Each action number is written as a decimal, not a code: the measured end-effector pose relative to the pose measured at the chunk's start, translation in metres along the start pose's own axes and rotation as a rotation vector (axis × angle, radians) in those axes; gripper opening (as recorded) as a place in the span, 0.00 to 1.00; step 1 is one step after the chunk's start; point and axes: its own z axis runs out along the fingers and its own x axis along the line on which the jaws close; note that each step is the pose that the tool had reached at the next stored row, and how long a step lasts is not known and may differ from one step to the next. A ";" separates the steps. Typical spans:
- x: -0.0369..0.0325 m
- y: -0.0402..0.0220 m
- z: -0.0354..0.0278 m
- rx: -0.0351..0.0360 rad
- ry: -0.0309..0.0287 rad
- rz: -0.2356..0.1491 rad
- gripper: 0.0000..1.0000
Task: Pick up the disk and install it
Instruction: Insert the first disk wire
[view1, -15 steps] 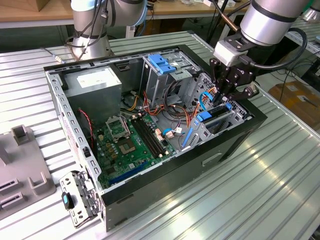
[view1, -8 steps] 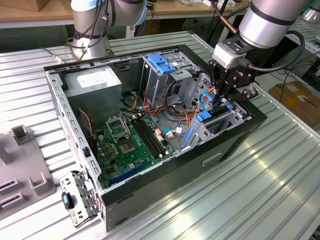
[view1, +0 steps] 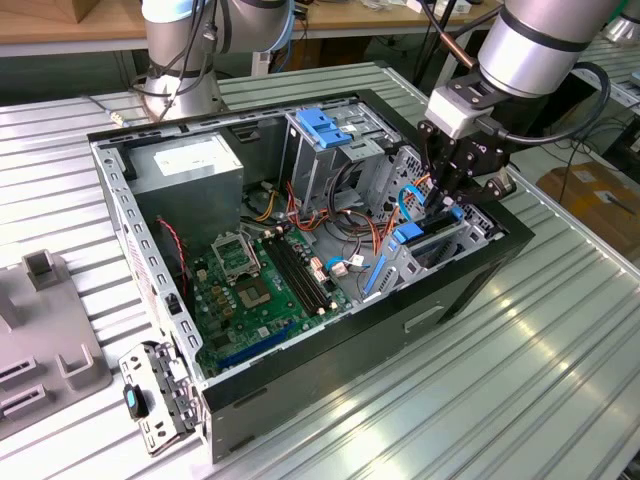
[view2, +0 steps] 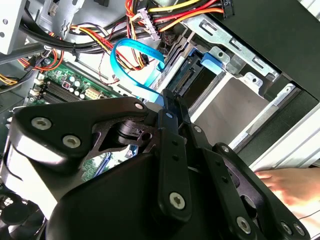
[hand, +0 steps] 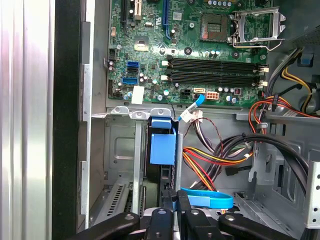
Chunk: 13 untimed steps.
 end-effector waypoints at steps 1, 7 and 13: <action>0.0003 0.0000 0.0000 -0.0001 0.0001 0.000 0.16; 0.0006 0.0000 0.0000 0.0001 -0.0001 0.000 0.16; 0.0016 0.0004 0.0004 0.0123 0.0001 -0.009 0.16</action>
